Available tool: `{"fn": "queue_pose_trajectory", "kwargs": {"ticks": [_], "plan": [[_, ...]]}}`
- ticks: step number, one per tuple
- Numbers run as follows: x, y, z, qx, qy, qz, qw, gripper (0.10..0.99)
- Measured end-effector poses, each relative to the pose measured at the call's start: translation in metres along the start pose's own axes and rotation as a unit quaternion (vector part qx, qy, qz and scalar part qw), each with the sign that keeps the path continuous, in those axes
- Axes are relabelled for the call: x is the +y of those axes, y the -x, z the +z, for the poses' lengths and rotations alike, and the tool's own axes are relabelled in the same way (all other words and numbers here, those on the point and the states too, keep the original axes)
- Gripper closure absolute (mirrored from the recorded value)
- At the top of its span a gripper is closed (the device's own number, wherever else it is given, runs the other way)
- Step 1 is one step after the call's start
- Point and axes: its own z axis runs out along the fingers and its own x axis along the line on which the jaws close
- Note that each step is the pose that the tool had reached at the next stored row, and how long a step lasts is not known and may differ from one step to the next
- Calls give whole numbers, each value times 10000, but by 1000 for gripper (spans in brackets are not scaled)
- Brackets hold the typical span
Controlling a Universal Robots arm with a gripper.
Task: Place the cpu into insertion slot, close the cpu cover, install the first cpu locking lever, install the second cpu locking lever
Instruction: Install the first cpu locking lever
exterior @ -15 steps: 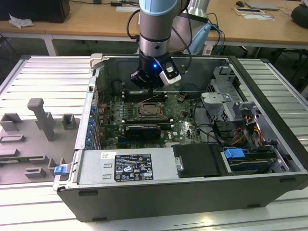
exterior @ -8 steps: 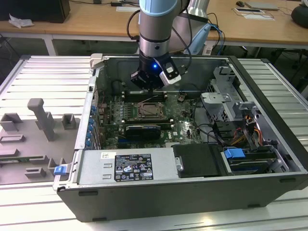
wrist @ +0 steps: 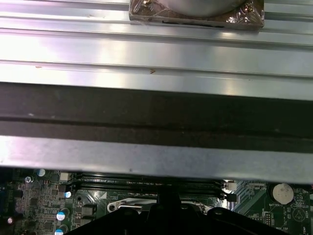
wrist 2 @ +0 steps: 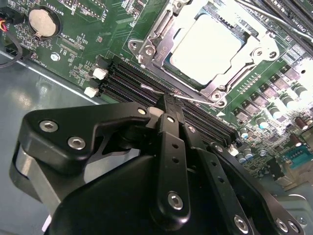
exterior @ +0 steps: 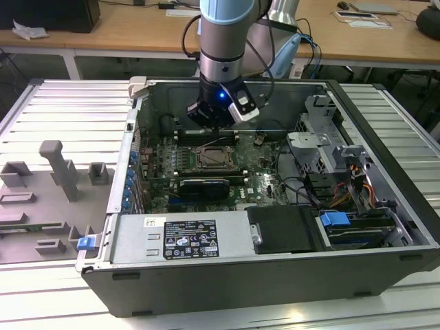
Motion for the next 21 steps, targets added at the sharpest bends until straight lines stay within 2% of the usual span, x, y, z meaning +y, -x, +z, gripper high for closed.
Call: {"fn": "queue_pose_trajectory", "kwargs": {"ticks": [8,14,21], "plan": [[-9,88,33,0,1,0,10000,980],[-16,114,76,0,-1,0,10000,980],[-26,132,138,2,-41,1,10000,980]]}}
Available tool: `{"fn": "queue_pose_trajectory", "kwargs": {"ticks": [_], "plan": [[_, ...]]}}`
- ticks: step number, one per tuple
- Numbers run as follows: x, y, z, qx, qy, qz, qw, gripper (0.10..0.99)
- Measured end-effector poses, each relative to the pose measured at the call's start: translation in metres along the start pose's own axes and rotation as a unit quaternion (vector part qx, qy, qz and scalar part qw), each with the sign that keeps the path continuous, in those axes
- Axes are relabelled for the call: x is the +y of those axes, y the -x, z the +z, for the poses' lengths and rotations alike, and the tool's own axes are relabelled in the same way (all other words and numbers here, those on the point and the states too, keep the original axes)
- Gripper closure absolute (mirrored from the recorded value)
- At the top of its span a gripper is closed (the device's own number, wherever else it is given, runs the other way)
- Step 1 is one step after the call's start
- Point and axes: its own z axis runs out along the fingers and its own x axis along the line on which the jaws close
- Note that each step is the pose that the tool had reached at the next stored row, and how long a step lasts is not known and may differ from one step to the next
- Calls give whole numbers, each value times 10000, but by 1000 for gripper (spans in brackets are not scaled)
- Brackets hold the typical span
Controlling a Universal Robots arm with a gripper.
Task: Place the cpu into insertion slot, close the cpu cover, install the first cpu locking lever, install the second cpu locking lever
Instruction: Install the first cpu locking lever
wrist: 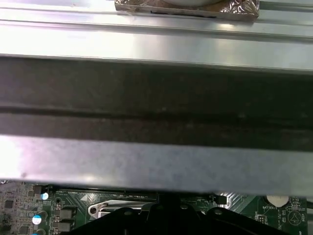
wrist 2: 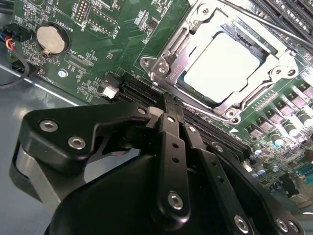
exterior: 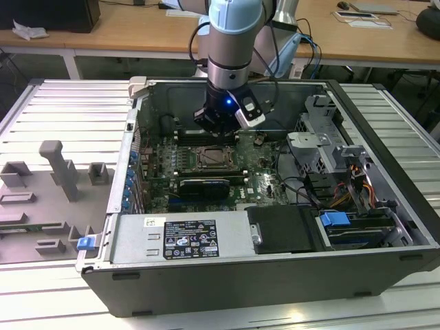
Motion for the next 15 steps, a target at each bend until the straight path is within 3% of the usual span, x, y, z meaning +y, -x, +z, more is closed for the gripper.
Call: {"fn": "queue_pose_trajectory", "kwargs": {"ticks": [4,15], "plan": [[-3,2,23,3,-46,-1,10000,980],[-7,2,46,6,-113,-2,9999,980]]}}
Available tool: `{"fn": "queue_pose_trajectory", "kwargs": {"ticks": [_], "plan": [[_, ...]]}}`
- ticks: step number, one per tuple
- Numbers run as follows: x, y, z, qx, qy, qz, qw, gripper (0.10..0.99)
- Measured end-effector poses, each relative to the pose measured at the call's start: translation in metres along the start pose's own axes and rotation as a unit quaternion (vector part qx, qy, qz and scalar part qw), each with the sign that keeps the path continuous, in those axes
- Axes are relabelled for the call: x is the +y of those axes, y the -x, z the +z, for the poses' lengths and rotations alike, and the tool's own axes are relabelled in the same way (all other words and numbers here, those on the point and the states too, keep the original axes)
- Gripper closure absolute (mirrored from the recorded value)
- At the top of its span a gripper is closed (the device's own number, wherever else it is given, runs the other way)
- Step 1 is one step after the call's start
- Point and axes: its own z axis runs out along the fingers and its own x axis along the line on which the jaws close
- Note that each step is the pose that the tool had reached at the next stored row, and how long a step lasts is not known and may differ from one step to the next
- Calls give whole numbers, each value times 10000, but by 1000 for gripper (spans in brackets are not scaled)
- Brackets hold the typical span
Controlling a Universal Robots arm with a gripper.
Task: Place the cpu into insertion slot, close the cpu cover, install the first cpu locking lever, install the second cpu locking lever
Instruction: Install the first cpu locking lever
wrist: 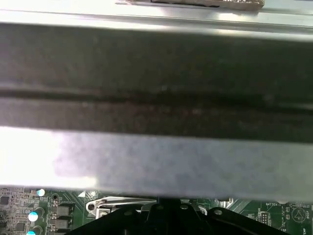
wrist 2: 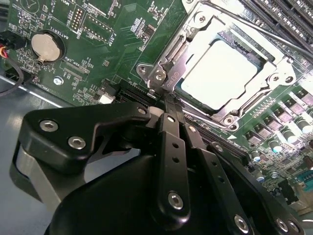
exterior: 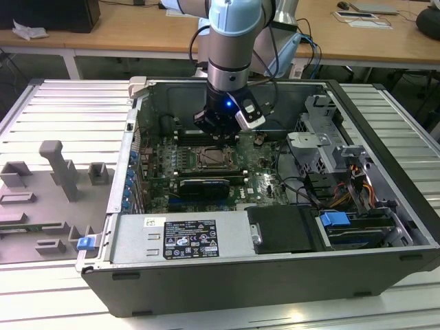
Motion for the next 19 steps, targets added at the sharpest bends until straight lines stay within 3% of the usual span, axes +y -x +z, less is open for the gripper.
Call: {"fn": "queue_pose_trajectory", "kwargs": {"ticks": [7,13,19], "plan": [[3,1,-14,-1,-5,0,10000,980],[1,0,-1,7,-124,-1,9999,980],[-1,0,23,7,-136,-1,9999,980]]}}
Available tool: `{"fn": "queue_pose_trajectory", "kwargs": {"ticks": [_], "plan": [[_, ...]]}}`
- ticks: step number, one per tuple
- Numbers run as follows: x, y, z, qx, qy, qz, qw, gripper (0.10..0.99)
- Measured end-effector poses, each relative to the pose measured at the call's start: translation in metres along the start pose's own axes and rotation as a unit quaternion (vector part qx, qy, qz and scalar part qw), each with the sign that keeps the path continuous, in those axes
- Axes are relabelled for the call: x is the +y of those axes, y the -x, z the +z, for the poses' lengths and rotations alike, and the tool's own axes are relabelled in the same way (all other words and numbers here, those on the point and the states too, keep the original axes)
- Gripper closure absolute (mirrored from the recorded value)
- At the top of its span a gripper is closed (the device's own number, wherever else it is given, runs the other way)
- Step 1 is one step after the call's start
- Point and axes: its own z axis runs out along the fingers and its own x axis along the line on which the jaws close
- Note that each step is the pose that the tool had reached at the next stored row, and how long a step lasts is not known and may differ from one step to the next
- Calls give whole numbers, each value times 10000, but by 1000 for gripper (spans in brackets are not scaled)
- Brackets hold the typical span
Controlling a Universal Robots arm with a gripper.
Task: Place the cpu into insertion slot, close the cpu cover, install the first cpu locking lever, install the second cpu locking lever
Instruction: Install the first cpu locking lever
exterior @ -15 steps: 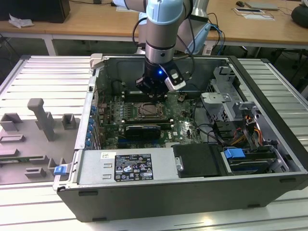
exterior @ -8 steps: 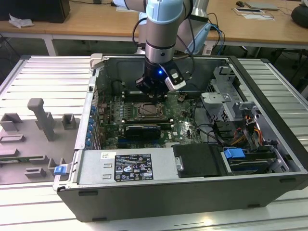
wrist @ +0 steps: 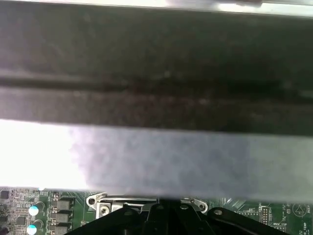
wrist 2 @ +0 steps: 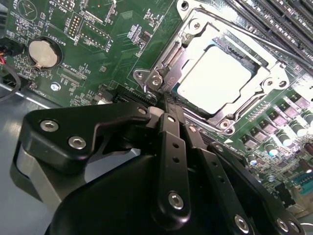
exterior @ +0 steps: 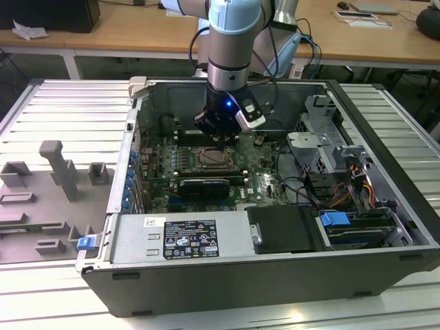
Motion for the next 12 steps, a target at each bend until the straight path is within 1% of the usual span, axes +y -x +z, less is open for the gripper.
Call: {"fn": "queue_pose_trajectory", "kwargs": {"ticks": [2,3,5,6,8,10,12], "plan": [[0,0,4,0,4,0,10000,980],[0,-1,4,-1,14,1,10000,980],[0,0,5,-3,48,1,10000,980],[1,0,7,-6,78,0,10000,980],[1,1,8,-8,99,1,10000,980],[1,0,3,-7,102,1,9999,980],[5,2,-27,-10,106,1,9999,980]]}}
